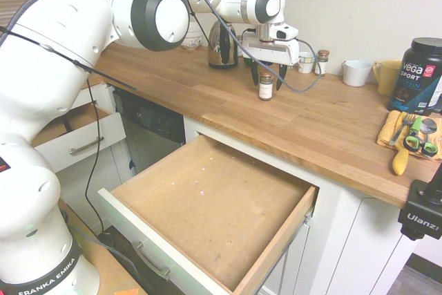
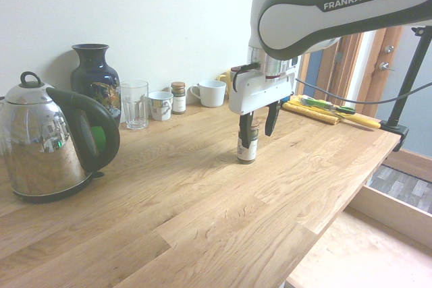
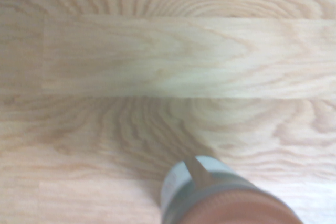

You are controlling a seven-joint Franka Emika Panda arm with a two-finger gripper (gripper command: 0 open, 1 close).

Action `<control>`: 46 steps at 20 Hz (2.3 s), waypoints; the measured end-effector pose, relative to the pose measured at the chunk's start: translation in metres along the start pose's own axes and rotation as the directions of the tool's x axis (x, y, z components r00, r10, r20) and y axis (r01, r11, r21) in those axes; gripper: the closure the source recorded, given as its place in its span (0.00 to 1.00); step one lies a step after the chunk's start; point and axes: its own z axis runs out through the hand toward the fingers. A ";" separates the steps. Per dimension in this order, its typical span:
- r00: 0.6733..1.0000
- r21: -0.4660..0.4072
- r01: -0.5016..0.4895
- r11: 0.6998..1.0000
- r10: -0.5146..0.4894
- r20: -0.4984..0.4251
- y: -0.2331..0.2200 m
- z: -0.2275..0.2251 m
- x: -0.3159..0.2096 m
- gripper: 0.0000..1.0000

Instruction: Put seasoning jar in the drawer

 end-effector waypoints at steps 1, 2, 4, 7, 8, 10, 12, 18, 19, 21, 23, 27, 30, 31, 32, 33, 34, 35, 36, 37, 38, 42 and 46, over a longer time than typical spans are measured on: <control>1.000 -0.003 0.001 1.000 -0.001 0.002 -0.003 0.002 0.000 0.00; 1.000 -0.005 0.002 1.000 -0.002 0.003 -0.005 0.004 0.001 0.00; 1.000 -0.011 0.001 1.000 -0.001 0.008 -0.008 0.009 0.001 0.00; 1.000 -0.017 0.001 1.000 -0.001 0.017 -0.011 0.019 0.001 1.00; 1.000 -0.020 0.002 1.000 -0.002 0.020 -0.012 0.023 0.001 1.00; 1.000 -0.024 0.004 1.000 -0.004 0.024 -0.013 0.027 -0.001 1.00; 1.000 -0.023 0.005 1.000 -0.004 0.024 -0.015 0.028 -0.002 1.00; 1.000 -0.026 -0.002 1.000 0.003 0.028 -0.019 0.032 -0.006 1.00; 1.000 -0.027 -0.003 1.000 0.004 0.029 -0.019 0.033 -0.006 1.00; 1.000 -0.027 -0.004 1.000 0.005 0.030 -0.019 0.034 -0.006 1.00; 1.000 -0.026 -0.006 1.000 0.006 0.030 -0.019 0.034 -0.006 1.00; 0.999 -0.024 -0.007 1.000 0.008 0.032 -0.019 0.034 -0.006 1.00; 0.999 -0.022 -0.007 1.000 0.007 0.032 -0.020 0.034 -0.007 1.00; 1.000 -0.021 -0.006 1.000 0.007 0.031 -0.021 0.033 -0.007 1.00; 1.000 -0.019 -0.006 1.000 0.006 0.030 -0.021 0.033 -0.007 1.00; 1.000 -0.018 -0.005 1.000 0.006 0.029 -0.022 0.033 -0.008 1.00; 1.000 -0.016 -0.004 1.000 0.005 0.027 -0.023 0.032 -0.009 1.00; 1.000 -0.014 -0.003 1.000 0.004 0.025 -0.024 0.030 -0.010 1.00; 1.000 -0.009 -0.004 1.000 0.004 0.021 -0.025 0.027 -0.010 1.00; 1.000 -0.002 -0.005 1.000 0.005 0.016 -0.026 0.022 -0.011 1.00; 1.000 0.006 -0.008 1.000 0.008 0.009 -0.026 0.016 -0.012 1.00; 1.000 0.028 -0.024 0.999 0.024 -0.005 -0.023 -0.003 -0.021 1.00; 0.998 0.032 -0.062 0.998 0.062 0.001 -0.012 -0.012 -0.037 1.00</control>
